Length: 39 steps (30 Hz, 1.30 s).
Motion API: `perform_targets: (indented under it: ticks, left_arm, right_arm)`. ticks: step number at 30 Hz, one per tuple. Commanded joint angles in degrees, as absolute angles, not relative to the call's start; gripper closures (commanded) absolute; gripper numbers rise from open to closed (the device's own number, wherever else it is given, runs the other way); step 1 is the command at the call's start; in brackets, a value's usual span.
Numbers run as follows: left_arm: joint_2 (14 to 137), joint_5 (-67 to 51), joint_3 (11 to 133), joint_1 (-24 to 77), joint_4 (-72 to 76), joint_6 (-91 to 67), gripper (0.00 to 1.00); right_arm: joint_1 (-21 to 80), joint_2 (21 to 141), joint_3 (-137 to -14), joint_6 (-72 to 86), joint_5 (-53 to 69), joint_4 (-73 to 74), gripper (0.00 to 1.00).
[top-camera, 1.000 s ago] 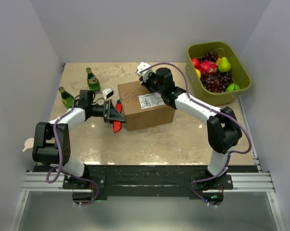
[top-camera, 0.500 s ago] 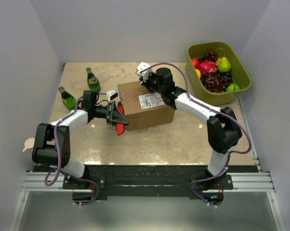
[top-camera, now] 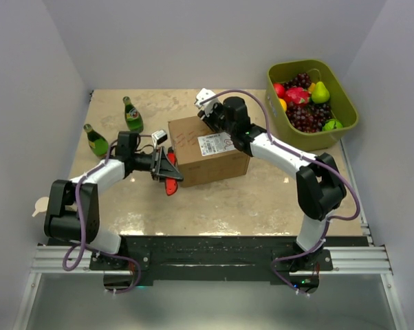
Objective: Unpack the express box
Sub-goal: Cut the express box at the center of the board.
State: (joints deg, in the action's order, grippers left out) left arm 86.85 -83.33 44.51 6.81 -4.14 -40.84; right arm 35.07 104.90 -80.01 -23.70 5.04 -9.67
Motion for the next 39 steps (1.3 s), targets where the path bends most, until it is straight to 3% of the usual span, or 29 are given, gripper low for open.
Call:
perform_targets:
  ticks: [1, 3, 6, 12, 14, 20, 24, 39]
  left_arm:
    - [82.1, -80.5, 50.2, 5.8, -18.6, -24.0, 1.0]
    - [80.2, -74.0, 54.6, 5.7, -31.9, -10.8, 1.0]
    - [77.3, -67.0, 58.8, 5.7, -41.2, -0.3, 1.0]
    - [74.4, -64.6, 63.1, 5.8, -51.7, 17.8, 1.0]
    - [73.2, -63.2, 63.2, 5.8, -52.6, 20.0, 1.0]
    - [72.9, -61.6, 65.7, 5.9, -55.1, 25.4, 1.0]
    - [73.1, -62.7, 67.7, 6.1, -55.1, 25.1, 1.0]
    - [71.8, -64.9, 67.9, 8.3, -53.6, 23.4, 1.0]
  right_arm:
    - [36.8, 105.2, -78.6, -21.4, 8.8, 2.2, 0.59]
    - [36.8, 104.4, -80.2, -18.6, 9.2, 2.6, 0.44]
    - [36.7, 101.7, -84.6, -13.8, 12.9, 4.8, 0.29]
    - [33.5, 93.7, -87.6, -8.4, 38.6, 11.2, 0.18]
    - [30.9, 92.0, -84.7, -0.5, 51.4, 4.9, 0.16]
    - [31.3, 88.9, -75.1, 24.2, 61.5, -20.4, 0.14]
    - [33.6, 89.6, -75.8, 20.0, 58.6, -16.0, 0.17]
    - [39.0, 98.1, -80.2, 26.9, 59.2, -24.5, 0.25]
